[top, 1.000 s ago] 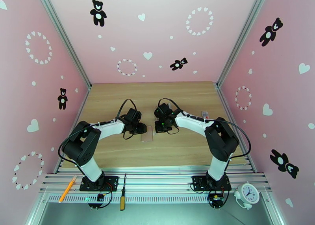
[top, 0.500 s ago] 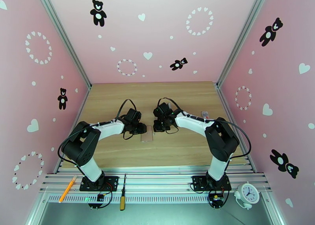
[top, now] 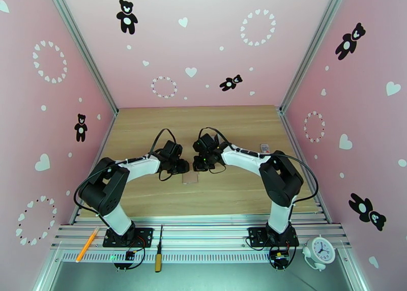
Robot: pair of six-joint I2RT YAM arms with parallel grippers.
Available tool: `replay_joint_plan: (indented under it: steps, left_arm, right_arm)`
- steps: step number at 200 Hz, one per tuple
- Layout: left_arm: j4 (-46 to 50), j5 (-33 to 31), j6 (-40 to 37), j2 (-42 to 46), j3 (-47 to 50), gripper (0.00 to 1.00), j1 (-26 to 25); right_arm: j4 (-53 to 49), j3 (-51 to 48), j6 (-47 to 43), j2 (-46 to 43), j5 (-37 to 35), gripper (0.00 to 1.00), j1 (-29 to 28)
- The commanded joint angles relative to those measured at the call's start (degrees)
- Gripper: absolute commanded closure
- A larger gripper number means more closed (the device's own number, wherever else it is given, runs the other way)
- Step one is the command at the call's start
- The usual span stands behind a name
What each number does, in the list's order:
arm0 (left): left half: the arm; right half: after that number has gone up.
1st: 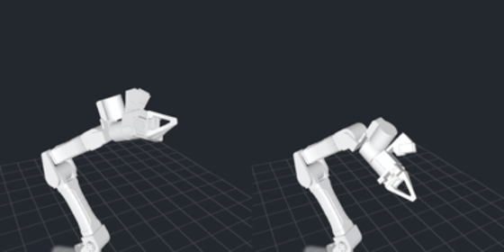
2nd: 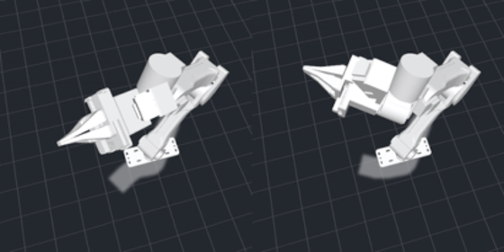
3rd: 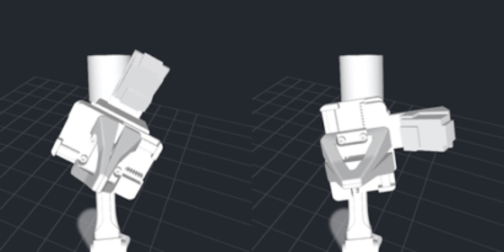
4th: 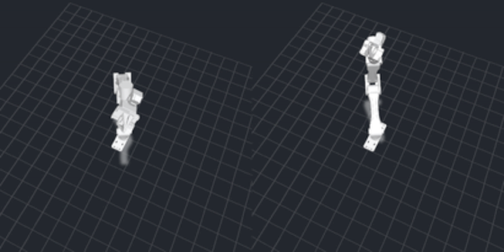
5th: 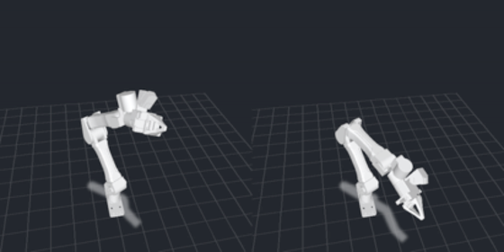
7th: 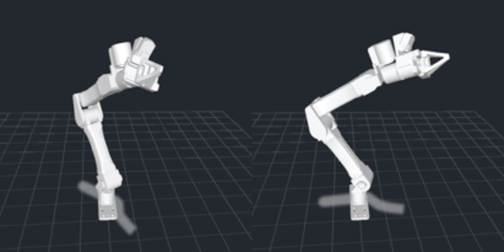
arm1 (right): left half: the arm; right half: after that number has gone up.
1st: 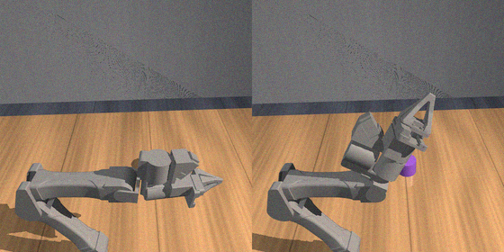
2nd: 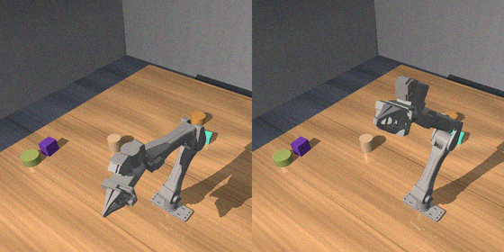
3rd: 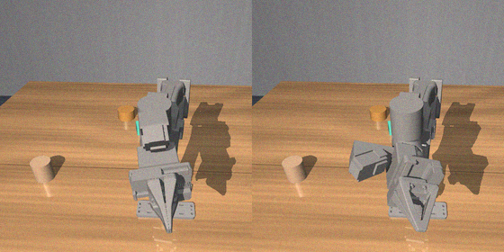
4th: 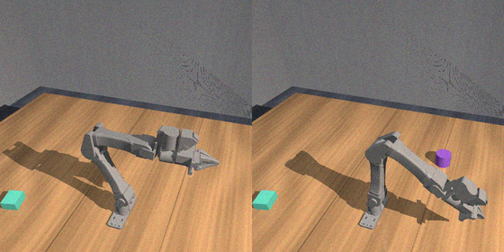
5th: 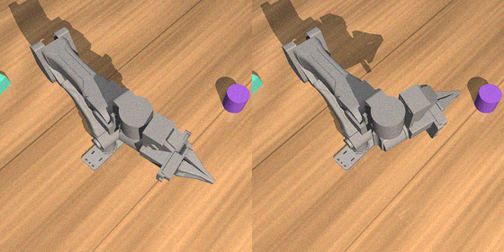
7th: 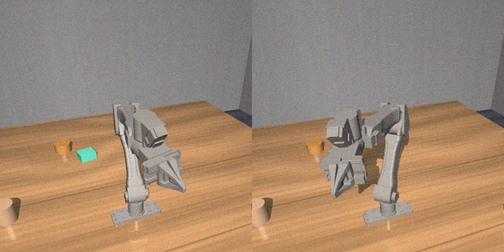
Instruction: Put the credit cards into the card holder
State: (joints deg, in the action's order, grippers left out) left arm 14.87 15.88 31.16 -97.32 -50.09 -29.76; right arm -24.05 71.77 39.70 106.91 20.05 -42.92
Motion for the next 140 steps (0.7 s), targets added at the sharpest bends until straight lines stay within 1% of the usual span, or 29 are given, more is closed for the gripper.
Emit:
replay_joint_plan:
  steps: [1, 70, 140]
  left_arm:
    - [-0.40, 2.29, 0.29, 1.62, 1.03, 0.64, 0.06]
    - [-0.99, 2.44, -0.04, 2.31, 1.66, 0.71, 0.39]
    - [-1.77, 2.23, 0.57, 1.52, 2.44, 0.72, 0.98]
  right_arm:
    - [0.64, 1.92, 0.64, 1.71, 0.47, 1.00, -0.33]
    - [0.43, 2.16, 0.73, 3.02, 0.69, 1.00, -0.67]
    - [-0.29, 1.97, 0.03, 3.72, 0.81, 1.00, -1.58]
